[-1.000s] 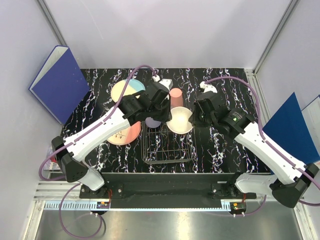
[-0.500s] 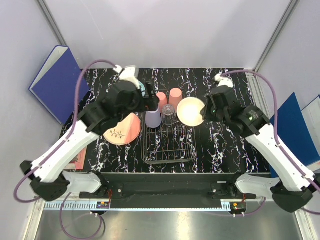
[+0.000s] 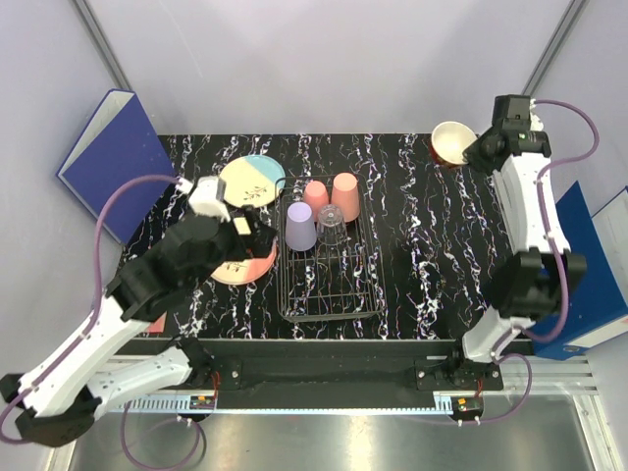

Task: Unload the mixed dishes from the dish rack
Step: Place the bowl at the corner of the board, then pick up the cup from the dish rack, then place the cup at the center of the board.

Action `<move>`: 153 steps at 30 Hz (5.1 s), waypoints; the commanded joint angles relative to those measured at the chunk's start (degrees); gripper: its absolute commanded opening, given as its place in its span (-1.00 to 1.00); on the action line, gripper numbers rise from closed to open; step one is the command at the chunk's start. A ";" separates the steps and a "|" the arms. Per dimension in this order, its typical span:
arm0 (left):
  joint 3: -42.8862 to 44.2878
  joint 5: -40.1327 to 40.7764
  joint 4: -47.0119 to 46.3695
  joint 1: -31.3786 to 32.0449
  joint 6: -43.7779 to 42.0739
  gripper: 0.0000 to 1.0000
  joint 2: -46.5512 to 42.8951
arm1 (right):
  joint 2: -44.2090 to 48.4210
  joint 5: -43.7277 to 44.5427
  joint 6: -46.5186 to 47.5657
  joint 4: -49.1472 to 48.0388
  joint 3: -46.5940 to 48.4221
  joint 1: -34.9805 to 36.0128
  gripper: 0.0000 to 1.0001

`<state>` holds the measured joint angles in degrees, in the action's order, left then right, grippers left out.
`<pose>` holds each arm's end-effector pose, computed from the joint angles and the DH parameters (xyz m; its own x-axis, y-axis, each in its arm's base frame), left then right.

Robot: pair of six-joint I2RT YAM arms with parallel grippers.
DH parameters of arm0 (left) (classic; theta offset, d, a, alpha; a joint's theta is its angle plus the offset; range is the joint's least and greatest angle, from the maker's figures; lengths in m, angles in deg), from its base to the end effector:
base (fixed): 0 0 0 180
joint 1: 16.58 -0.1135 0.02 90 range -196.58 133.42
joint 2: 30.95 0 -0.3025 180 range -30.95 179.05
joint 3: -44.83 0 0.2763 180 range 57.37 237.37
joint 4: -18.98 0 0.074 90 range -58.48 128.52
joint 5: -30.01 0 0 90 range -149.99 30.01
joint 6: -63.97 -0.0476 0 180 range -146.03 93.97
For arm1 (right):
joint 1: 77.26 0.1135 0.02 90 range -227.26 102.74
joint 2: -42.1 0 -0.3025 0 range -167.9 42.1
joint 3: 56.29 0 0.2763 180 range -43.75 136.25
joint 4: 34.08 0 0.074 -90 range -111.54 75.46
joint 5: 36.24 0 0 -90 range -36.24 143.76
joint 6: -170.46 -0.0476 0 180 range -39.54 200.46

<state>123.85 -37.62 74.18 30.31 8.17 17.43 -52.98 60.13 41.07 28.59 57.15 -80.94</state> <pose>0.1254 -0.1075 0.4314 -0.4814 -0.2463 -0.8412 0.2030 0.9023 -0.3804 0.3947 -0.0307 0.4171 -0.4480 0.6608 -0.6022 0.5529 0.7341 0.3942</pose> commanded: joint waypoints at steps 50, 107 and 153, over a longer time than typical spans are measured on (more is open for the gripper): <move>-19.99 7.69 -9.35 -0.22 4.04 0.98 -9.53 | 1.11 0.30 0.52 -35.80 -8.78 2.86 0.65; 5.77 -4.44 -19.98 -6.90 -11.26 -0.35 39.71 | 53.60 9.98 3.98 -20.07 -49.31 39.81 0.57; -15.67 -58.76 -79.92 -10.42 25.21 -1.00 10.94 | 62.49 -22.89 -7.54 -53.99 -56.17 39.63 0.43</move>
<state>108.96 -94.32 0.17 20.04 31.69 28.99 11.56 39.94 33.66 -19.91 0.26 -41.32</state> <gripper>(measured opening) 0.644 0.748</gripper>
